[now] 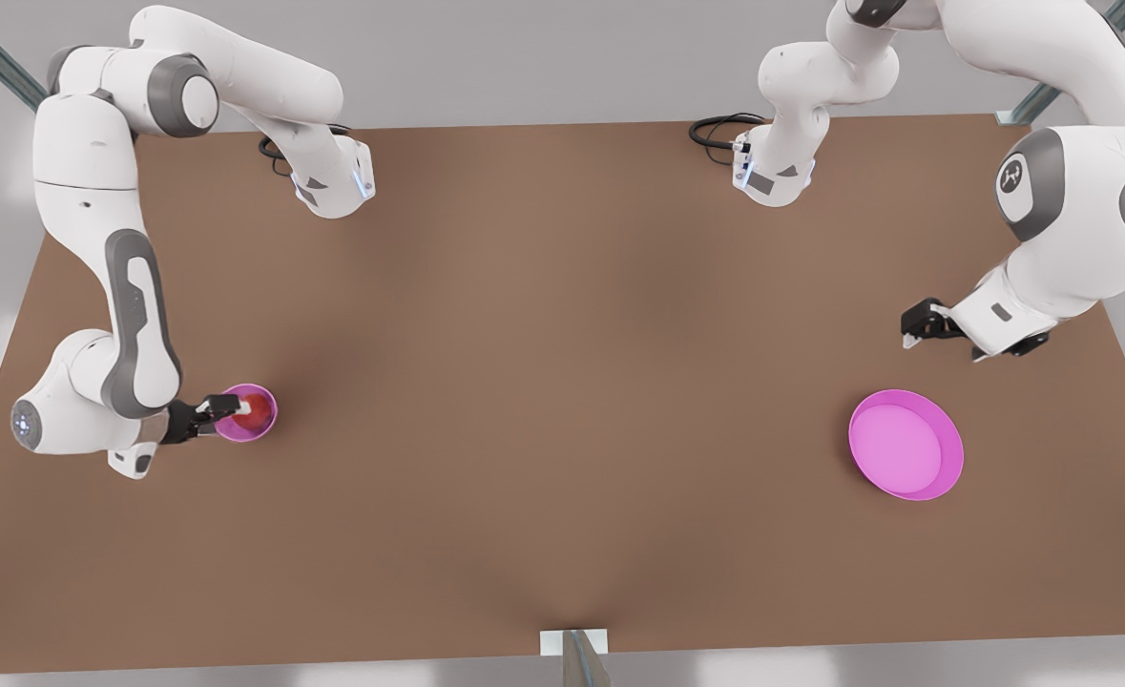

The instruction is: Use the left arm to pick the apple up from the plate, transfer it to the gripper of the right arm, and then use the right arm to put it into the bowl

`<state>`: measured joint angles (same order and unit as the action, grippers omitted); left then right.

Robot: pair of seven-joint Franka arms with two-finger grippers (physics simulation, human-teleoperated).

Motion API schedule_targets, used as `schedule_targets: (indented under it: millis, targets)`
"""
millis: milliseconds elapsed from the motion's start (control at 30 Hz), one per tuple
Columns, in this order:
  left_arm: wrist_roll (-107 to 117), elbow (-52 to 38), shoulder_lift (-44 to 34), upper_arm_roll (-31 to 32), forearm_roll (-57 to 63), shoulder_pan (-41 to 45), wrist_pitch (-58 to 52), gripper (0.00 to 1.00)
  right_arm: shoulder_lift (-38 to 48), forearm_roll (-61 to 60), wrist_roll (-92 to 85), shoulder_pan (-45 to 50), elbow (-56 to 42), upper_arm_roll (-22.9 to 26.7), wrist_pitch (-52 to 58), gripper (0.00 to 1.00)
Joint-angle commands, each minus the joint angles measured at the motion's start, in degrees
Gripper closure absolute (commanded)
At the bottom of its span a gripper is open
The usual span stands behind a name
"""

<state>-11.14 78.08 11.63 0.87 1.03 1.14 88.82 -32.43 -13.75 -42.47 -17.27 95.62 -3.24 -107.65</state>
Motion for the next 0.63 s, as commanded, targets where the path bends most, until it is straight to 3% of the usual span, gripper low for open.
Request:
schedule_targets:
  millis: [0,133,233,267,400,433,467,600]
  targets:
    - [14.3,0.0,-0.1,0.0,0.0,0.1,0.0,0.00,0.3,0.3,-2.4,0.0,-0.3,-0.1,0.1,0.00]
    - [14.4,0.0,0.0,0.0,0.1,0.1,0.0,0.00,4.0,1.0,2.2,2.0,-4.0,-1.6,1.1,0.00]
    - [14.0,-0.3,0.1,0.0,0.3,0.1,0.0,0.00,7.9,15.4,32.4,18.3,-28.3,-1.6,25.3,0.00]
    - [14.0,-0.4,0.1,0.0,0.3,0.2,0.1,0.00,12.4,17.0,38.3,20.3,-29.7,-1.6,28.2,0.00]
    - [11.8,-0.9,0.4,0.0,0.4,0.2,0.2,0.00,20.4,18.5,36.3,15.3,-24.4,-1.7,30.3,0.00]
    - [11.8,-1.3,0.4,0.0,0.4,0.3,0.1,0.00,21.4,19.0,38.8,9.9,-22.6,-7.6,30.1,0.00]
    - [11.8,-1.3,0.4,0.1,0.4,0.4,0.1,0.00,20.3,19.6,40.5,7.9,-22.8,-10.2,30.0,0.00]
    - [11.9,-1.6,0.4,0.2,0.4,0.4,0.1,0.00,18.9,19.6,41.8,8.0,-22.7,-10.5,29.8,0.00]
